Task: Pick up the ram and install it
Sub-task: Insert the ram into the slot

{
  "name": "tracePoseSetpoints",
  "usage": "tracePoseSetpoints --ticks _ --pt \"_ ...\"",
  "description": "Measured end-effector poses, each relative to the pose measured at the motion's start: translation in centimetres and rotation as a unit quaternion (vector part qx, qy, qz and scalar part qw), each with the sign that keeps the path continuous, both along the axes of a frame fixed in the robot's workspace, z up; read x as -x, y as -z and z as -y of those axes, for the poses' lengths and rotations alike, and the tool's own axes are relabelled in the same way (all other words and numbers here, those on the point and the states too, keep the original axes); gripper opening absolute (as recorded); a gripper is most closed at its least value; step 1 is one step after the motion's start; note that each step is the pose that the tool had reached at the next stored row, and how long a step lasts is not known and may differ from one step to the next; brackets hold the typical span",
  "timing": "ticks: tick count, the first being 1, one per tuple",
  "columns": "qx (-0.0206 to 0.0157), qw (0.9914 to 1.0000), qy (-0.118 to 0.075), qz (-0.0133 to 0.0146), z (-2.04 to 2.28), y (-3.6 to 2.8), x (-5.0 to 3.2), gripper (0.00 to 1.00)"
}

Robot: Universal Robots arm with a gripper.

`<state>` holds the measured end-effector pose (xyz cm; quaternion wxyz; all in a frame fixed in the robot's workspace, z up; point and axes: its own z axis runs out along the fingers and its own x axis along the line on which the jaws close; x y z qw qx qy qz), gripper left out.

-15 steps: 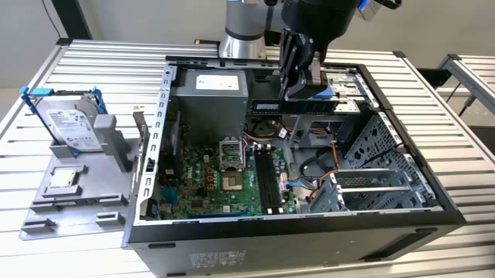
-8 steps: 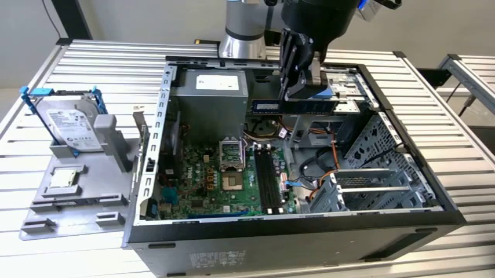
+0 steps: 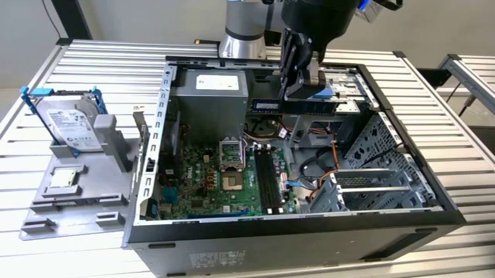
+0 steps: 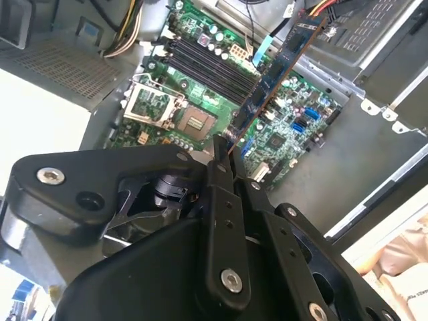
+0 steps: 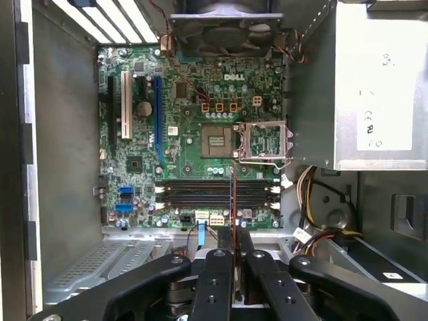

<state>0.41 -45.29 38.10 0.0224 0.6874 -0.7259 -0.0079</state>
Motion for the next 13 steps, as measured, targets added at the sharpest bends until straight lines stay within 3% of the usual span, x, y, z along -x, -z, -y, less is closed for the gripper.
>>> tracePoseSetpoints --ticks 3,7,13 --pt "0.0 0.99983 0.019 0.0 0.0 0.0 0.0 0.0" --pt "0.0 0.99891 0.047 0.0 0.0 0.0 0.0 0.0" --pt "0.0 0.99806 0.062 0.0 0.0 0.0 0.0 0.0"
